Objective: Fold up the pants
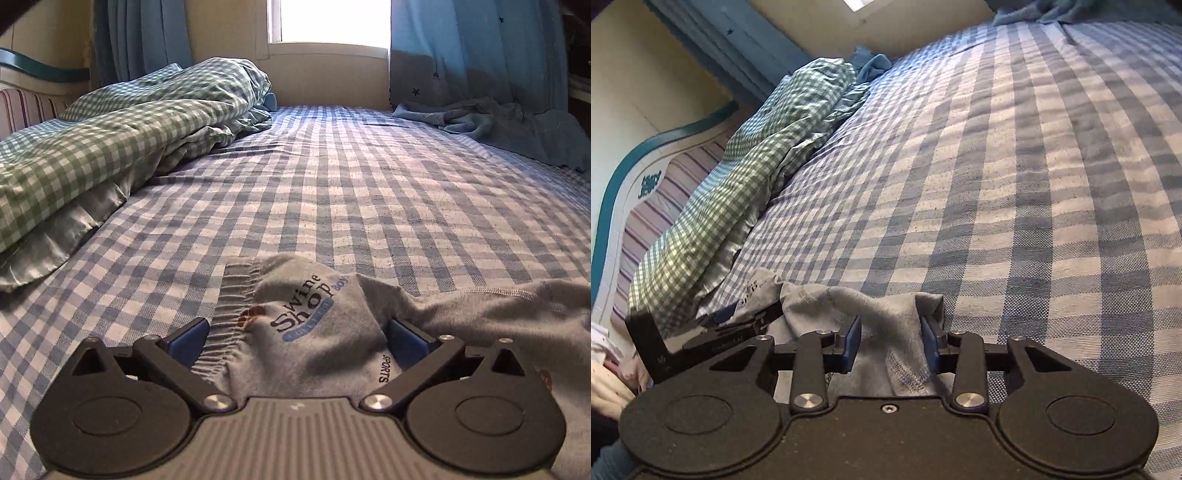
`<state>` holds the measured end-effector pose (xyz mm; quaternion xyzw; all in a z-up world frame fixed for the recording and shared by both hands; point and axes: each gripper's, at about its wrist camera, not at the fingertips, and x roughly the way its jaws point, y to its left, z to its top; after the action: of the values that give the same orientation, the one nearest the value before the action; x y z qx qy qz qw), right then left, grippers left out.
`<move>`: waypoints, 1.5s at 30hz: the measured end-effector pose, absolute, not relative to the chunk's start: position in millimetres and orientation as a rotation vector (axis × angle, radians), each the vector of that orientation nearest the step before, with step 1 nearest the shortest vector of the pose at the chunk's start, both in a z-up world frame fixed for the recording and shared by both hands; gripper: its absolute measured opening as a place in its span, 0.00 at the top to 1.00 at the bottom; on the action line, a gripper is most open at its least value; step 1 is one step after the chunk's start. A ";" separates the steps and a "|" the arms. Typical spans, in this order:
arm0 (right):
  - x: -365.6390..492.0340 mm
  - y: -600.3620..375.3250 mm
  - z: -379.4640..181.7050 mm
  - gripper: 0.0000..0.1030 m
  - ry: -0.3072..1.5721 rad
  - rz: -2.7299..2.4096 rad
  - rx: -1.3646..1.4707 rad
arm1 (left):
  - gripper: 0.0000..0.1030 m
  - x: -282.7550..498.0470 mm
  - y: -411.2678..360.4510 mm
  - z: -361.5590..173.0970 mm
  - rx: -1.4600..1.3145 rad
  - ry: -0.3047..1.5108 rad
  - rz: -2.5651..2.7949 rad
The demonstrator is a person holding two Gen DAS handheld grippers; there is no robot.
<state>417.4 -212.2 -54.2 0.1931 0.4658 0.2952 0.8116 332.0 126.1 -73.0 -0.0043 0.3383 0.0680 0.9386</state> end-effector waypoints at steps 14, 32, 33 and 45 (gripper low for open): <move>431.2 -223.2 -58.0 1.00 0.921 0.491 0.513 | 0.00 332.5 127.1 -72.6 -0.030 0.693 0.134; 285.5 -232.1 -59.5 0.17 0.617 0.230 -0.374 | 0.00 341.6 125.2 -63.6 0.129 0.653 0.287; 282.1 -241.6 -65.7 0.16 0.606 0.194 -0.403 | 0.01 337.6 118.5 -60.4 0.159 0.639 0.311; 179.0 -305.6 -54.2 0.04 0.493 0.065 -0.420 | 0.00 233.3 -42.7 -25.0 0.192 0.548 -0.050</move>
<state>179.0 -305.6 -54.2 -0.2065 0.2421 0.0319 0.9475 233.3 -42.7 -25.0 0.0944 0.2701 -0.0245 0.9579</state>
